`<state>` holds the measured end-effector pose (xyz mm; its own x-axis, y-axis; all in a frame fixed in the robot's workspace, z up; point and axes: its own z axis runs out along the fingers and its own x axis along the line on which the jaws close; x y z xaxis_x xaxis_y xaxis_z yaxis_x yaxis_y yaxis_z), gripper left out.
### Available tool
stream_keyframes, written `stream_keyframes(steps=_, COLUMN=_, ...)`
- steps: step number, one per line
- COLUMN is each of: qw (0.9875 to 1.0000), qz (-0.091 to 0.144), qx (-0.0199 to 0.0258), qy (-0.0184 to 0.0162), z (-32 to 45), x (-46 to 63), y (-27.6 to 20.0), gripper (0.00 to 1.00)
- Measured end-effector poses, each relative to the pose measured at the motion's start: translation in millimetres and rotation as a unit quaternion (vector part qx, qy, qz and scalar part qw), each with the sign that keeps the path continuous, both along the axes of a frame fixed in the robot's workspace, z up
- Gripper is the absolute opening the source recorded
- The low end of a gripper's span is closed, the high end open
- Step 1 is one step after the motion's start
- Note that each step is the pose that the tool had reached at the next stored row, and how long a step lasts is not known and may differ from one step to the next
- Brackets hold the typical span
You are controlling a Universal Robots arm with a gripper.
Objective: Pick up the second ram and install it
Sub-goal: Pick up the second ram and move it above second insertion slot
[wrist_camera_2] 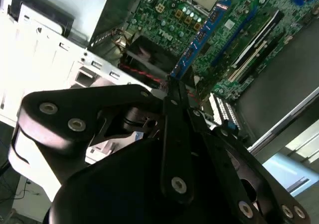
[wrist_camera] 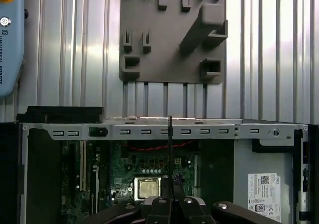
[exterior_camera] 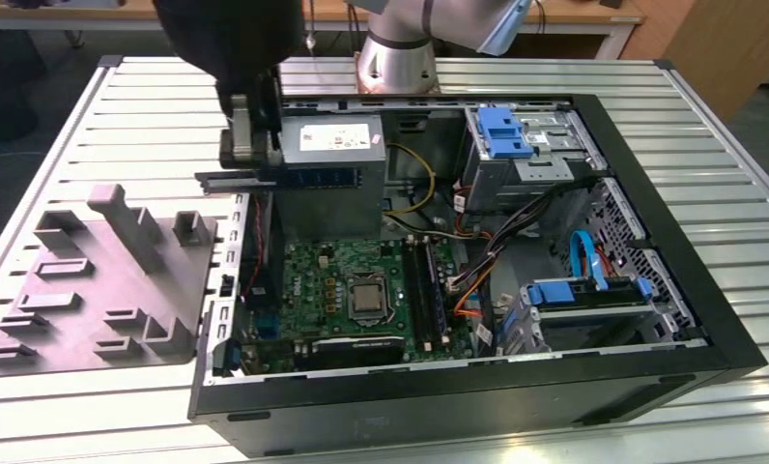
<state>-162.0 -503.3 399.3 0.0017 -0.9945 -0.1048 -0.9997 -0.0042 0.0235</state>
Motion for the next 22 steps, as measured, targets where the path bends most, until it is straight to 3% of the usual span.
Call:
stream_keyframes(steps=7, qw=1.0, qz=0.0, qx=0.0, qy=0.0003, z=-3.6, x=18.1, y=0.0, gripper=0.11)
stream_keyframes(steps=18, qw=1.0, qz=0.0, qx=-0.0001, qy=0.0031, z=-18.2, x=59.8, y=0.0, gripper=0.11)
stream_keyframes(steps=22, qw=1.0, qz=0.001, qx=-0.0006, qy=0.0035, z=-25.1, x=68.7, y=0.0, gripper=0.11)
